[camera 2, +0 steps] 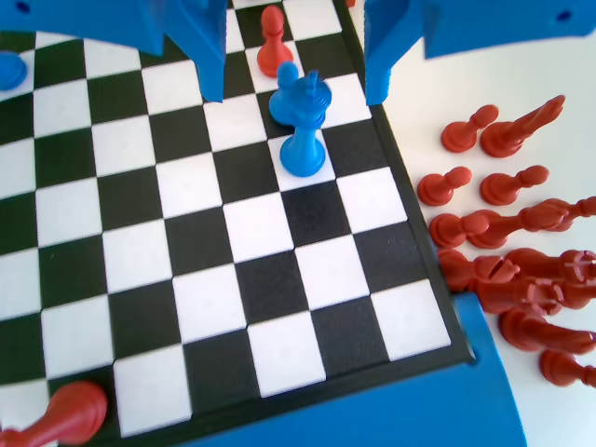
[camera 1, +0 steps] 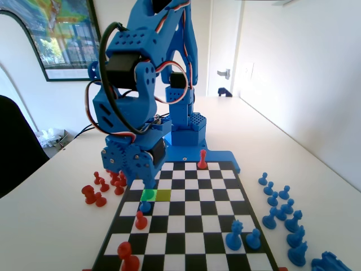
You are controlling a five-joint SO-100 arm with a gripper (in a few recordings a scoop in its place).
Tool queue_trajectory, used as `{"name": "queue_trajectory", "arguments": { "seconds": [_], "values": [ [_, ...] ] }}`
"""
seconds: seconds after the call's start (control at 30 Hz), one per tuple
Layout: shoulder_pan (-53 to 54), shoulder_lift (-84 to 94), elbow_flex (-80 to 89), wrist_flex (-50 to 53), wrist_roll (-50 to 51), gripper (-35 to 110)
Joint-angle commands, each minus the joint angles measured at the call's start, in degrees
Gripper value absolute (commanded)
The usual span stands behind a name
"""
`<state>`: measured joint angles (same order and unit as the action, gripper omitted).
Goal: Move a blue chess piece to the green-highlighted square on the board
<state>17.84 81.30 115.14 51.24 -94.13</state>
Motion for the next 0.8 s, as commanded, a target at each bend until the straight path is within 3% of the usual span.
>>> {"name": "queue_trajectory", "arguments": {
  "seconds": [0.0,0.3,0.5,0.77],
  "values": [
    [-0.26,6.15,-0.35,2.64,-0.18,20],
    [0.53,12.22,-1.93,13.80,-4.48,15],
    [1.58,16.87,-4.75,20.92,-7.73,1],
    [0.26,29.88,-6.68,28.04,-10.02,1]
  ]
}}
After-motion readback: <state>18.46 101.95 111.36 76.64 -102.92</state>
